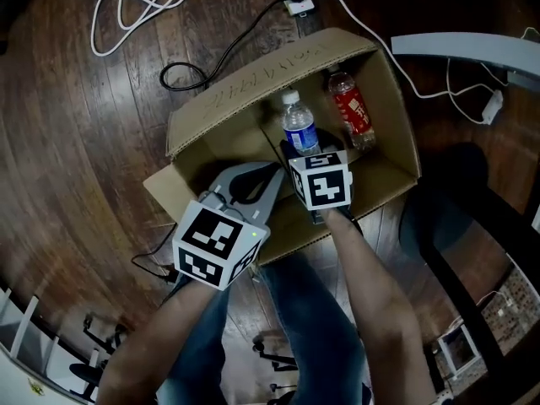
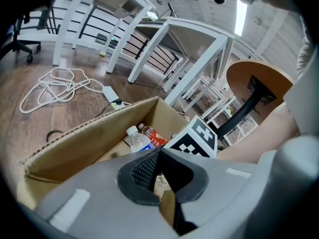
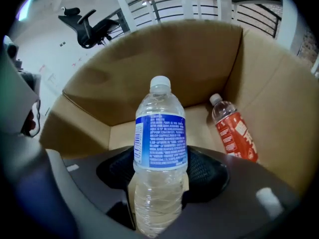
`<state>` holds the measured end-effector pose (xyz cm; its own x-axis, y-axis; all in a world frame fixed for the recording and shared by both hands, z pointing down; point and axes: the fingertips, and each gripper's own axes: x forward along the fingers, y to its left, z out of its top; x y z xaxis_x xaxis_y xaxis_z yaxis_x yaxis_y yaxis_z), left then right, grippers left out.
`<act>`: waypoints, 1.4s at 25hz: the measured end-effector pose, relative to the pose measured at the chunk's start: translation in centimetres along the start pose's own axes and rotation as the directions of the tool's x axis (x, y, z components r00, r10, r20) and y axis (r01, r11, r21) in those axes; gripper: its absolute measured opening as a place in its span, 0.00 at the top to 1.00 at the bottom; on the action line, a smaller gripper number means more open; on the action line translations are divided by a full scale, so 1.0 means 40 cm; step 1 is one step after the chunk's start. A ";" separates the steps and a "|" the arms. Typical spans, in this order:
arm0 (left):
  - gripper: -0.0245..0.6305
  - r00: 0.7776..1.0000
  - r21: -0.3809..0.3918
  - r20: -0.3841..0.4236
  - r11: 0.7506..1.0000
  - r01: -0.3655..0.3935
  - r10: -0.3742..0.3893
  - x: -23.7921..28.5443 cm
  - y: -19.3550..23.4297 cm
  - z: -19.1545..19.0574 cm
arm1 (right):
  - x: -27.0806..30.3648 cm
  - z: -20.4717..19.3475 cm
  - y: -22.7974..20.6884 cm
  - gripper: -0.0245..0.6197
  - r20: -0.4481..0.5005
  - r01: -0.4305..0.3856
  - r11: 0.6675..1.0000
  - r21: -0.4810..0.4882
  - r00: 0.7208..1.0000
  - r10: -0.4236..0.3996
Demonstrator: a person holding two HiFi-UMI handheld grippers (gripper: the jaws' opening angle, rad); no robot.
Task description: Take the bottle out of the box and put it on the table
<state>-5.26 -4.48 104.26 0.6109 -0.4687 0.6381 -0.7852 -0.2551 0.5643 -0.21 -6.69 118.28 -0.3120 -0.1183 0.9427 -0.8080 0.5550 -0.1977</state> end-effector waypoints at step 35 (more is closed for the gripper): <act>0.97 0.974 0.266 0.224 0.962 -0.052 -0.010 -0.757 -0.542 0.647 | -1.232 0.449 0.338 0.52 0.507 -0.070 0.984 0.164 0.862 -0.023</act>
<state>-9.39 -6.64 59.14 0.5799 -0.6441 0.4988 -0.8145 -0.4465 0.3704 -4.73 -8.14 64.33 -0.5037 -0.5316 0.6809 -0.8550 0.4195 -0.3050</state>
